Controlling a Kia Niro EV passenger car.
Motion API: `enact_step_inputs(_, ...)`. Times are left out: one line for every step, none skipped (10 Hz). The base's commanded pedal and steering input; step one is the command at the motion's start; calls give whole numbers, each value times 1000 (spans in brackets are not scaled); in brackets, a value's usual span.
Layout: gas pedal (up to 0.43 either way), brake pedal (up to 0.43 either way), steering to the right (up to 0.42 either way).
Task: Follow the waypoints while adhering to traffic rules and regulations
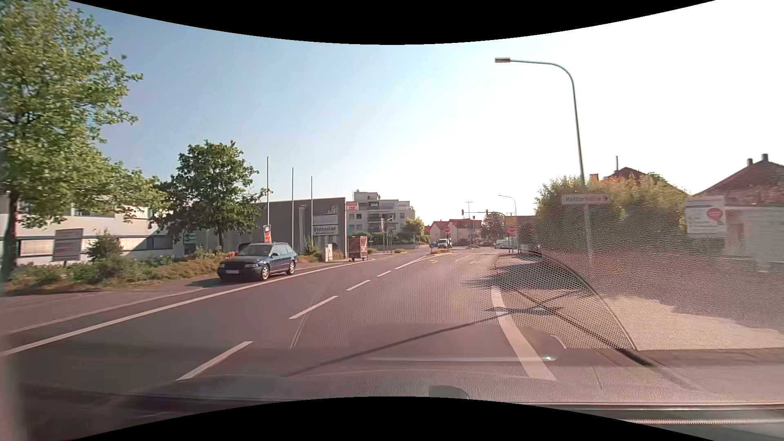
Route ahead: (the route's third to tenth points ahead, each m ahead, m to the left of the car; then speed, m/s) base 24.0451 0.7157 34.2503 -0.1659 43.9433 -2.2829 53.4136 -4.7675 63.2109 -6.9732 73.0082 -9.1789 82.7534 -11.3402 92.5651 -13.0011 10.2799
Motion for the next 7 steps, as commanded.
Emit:
enact_step_inputs(0,116,47)
enact_step_inputs(0,116,47)
enact_step_inputs(0,122,47)
enact_step_inputs(0,128,48)
enact_step_inputs(0,140,50)
enact_step_inputs(0,146,52)
enact_step_inputs(0,152,52)
